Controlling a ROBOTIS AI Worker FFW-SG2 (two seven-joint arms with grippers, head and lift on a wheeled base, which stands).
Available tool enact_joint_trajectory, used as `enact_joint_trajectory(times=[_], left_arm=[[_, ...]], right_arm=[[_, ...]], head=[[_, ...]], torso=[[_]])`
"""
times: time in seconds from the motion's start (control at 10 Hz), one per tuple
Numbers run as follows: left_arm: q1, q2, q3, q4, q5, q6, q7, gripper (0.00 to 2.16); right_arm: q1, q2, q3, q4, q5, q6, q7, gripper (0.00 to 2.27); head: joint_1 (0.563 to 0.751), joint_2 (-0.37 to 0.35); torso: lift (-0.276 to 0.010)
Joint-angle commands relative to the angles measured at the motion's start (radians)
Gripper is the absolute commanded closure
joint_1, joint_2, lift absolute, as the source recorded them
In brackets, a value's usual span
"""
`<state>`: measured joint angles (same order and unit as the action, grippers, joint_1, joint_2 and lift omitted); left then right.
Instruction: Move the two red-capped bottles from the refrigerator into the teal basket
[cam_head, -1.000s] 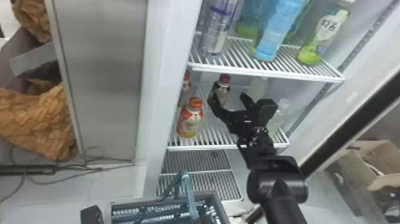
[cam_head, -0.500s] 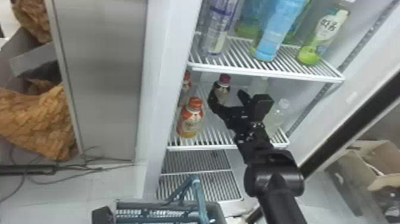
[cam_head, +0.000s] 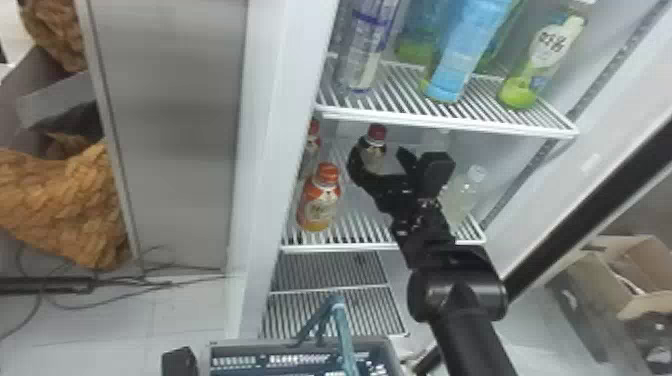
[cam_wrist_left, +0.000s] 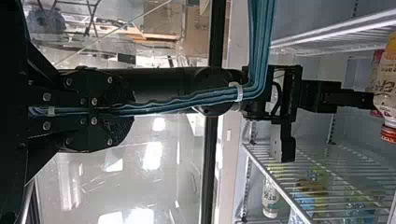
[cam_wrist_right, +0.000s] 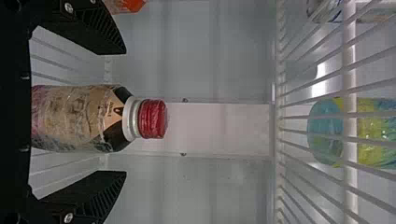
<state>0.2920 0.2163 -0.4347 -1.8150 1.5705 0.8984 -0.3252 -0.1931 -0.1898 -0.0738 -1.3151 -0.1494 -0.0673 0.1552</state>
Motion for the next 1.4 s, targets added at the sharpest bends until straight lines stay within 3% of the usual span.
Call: enact_joint_trajectory(times=[0.0,0.9,1.1,1.2,1.3], left_arm=[[-0.002,0.000,0.000,0.000,-0.001,0.000,0.000,1.10],[-0.005,0.000,-0.002,0.005,-0.001,-0.003,0.000,1.10],[-0.007,0.000,-0.002,0.007,-0.001,-0.008,0.000,1.10],[-0.007,0.000,-0.002,0.007,-0.001,-0.008,0.000,1.10],[-0.007,0.000,-0.002,0.007,-0.001,-0.008,0.000,1.10]], right_arm=[[-0.016,0.000,0.000,0.018,0.004,0.011,-0.003,0.09],[-0.084,-0.011,0.026,0.060,0.032,0.136,-0.019,0.13],[-0.089,-0.011,0.028,0.065,0.052,0.146,-0.031,0.34],[-0.089,-0.013,0.026,0.067,0.052,0.148,-0.031,0.65],[-0.087,-0.013,0.028,0.067,0.050,0.148,-0.031,0.76]], head=[[0.695,-0.350],[0.695,-0.350],[0.695,-0.350],[0.695,-0.350],[0.695,-0.350]], torso=[[-0.228],[-0.228],[-0.228],[-0.228],[-0.228]])
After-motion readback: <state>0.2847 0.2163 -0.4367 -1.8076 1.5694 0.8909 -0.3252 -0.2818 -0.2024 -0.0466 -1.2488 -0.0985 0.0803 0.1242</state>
